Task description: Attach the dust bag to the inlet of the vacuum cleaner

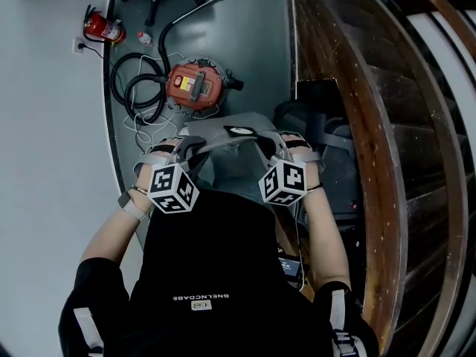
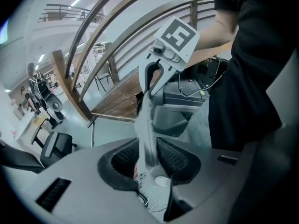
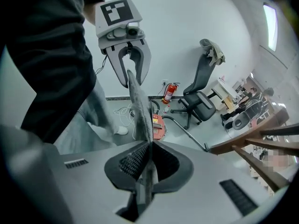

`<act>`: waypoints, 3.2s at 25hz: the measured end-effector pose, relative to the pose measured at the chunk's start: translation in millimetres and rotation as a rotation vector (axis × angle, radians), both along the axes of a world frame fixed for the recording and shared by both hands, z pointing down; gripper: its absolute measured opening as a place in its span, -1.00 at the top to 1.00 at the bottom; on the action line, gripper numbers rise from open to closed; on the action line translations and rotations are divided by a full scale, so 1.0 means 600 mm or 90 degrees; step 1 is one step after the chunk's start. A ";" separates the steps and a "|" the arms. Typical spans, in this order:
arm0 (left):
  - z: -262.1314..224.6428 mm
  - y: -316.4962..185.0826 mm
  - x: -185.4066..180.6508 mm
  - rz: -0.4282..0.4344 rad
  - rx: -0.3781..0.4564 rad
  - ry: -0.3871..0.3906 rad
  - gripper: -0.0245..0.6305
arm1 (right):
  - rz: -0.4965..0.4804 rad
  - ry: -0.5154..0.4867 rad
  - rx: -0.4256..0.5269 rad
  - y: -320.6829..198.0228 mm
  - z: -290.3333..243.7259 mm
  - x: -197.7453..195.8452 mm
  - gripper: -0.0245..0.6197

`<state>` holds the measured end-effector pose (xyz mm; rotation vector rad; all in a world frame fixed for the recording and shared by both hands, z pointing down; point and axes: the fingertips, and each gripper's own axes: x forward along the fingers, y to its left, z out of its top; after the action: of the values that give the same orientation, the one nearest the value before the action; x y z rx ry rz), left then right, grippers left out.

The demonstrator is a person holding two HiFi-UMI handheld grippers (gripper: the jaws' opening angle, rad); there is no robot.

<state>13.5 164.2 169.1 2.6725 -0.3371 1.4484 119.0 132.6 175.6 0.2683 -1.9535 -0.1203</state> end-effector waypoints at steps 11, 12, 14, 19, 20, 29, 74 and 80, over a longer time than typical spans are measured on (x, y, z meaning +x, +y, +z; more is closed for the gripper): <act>0.048 -0.010 0.056 0.018 -0.004 0.013 0.42 | -0.007 0.080 -0.003 0.002 0.045 0.017 0.79; 0.054 -0.013 0.067 0.019 -0.007 0.018 0.42 | -0.008 0.080 -0.005 0.002 0.048 0.018 0.79; 0.065 -0.018 0.089 0.021 -0.013 0.027 0.42 | -0.010 0.079 -0.009 0.004 0.057 0.018 0.79; 0.106 -0.037 0.124 0.018 0.001 0.013 0.42 | -0.027 0.081 -0.018 0.010 0.088 0.015 0.79; 0.115 -0.042 0.125 0.010 0.002 0.010 0.42 | -0.029 0.083 -0.019 0.009 0.096 0.015 0.79; 0.218 -0.071 0.131 -0.026 0.018 0.014 0.79 | -0.055 0.115 -0.023 -0.019 0.192 0.023 0.79; 0.914 -0.252 0.207 -0.400 0.003 0.042 0.81 | -0.211 0.260 0.042 -0.251 0.895 0.085 0.78; 0.919 -0.285 0.196 -0.430 0.026 0.055 0.81 | -0.242 0.249 0.075 -0.292 0.904 0.066 0.78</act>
<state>131.1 -6.9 720.5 2.2777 -1.1298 1.1082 158.4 -42.6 718.0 -0.0528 -1.5896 -0.4991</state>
